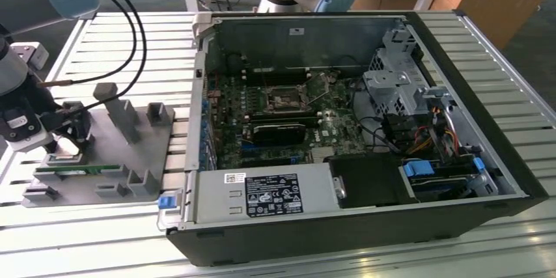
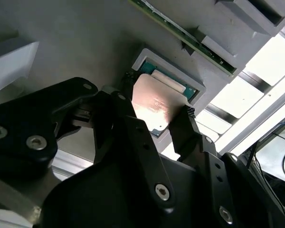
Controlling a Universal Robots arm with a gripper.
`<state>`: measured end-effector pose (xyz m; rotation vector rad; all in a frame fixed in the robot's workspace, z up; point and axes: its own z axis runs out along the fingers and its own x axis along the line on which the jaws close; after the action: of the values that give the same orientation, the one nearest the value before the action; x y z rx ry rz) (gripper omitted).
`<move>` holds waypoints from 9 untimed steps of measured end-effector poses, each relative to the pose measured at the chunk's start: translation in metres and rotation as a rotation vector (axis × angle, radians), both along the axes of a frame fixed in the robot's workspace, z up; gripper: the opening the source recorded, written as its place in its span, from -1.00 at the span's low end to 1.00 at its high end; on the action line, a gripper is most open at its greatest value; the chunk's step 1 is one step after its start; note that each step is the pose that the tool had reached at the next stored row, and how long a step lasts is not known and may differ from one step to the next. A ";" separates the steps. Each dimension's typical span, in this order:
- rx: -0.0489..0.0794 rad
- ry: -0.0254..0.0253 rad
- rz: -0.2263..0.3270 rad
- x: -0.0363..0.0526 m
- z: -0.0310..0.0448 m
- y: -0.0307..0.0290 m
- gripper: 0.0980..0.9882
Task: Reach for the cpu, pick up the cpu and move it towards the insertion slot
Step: 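Pick up the cpu and move it towards the insertion slot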
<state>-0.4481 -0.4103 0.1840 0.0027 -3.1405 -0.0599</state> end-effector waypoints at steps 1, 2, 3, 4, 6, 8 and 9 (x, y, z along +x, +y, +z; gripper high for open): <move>0.000 0.0002 0.000 0.0000 0.0000 0.0000 0.02; 0.000 0.0002 0.000 0.0000 0.0000 0.0000 0.02; 0.000 0.0003 0.000 0.0000 0.0000 0.0000 0.00; 0.000 0.0002 0.000 0.0000 0.0000 0.0000 0.00; 0.000 -0.0004 0.000 0.0001 0.0004 0.0000 0.00; 0.000 -0.0002 0.000 0.0001 0.0023 0.0000 0.00; 0.000 -0.0001 0.000 0.0000 0.0037 0.0000 0.00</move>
<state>-0.4481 -0.4103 0.1877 0.0027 -3.1406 -0.0597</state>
